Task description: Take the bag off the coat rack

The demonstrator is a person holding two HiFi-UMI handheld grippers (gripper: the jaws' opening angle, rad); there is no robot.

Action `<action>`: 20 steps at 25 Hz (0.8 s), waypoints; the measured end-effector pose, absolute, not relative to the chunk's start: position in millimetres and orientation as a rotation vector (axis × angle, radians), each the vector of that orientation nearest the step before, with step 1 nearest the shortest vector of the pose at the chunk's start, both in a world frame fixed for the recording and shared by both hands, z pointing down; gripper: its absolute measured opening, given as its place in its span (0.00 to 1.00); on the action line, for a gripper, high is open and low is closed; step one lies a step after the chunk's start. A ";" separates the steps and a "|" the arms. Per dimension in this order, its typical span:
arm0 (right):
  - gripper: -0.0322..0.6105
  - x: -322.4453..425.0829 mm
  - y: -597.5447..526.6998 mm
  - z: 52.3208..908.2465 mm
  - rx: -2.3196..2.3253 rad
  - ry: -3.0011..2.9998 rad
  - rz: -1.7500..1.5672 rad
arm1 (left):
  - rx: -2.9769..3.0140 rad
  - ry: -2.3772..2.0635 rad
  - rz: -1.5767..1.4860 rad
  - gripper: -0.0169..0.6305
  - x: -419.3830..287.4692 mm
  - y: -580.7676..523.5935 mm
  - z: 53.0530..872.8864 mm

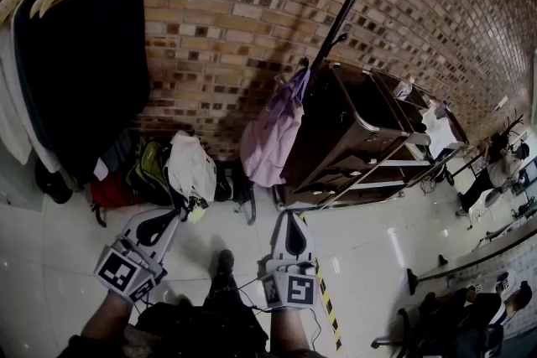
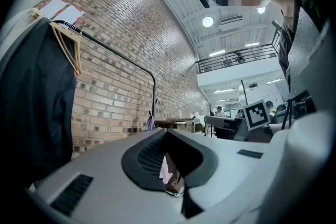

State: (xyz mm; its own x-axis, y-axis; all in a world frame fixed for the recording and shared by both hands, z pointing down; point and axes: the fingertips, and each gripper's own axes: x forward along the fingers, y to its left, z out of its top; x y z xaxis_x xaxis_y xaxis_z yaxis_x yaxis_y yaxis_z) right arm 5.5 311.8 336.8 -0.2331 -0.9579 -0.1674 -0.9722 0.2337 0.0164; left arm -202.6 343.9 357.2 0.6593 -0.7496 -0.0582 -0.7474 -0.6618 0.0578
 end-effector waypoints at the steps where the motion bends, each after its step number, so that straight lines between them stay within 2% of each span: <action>1: 0.07 7.6 303.8 338.0 -1.860 2.373 0.185 | 2.826 -1.286 -0.120 0.04 -201.1 336.0 360.0; 20: 0.07 98.7 56.8 342.5 -1.739 2.462 0.121 | 2.769 -1.418 -0.088 0.04 -95.1 105.2 358.4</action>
State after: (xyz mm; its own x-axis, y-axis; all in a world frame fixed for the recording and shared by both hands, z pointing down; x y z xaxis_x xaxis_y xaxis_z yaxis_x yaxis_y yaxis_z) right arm 98.7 56.8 342.5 -0.3302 -0.9322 -0.1479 -0.9422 0.3349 -0.0071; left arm -95.1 105.2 358.4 0.5833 -0.8114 -0.0369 -0.8098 -0.5845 0.0514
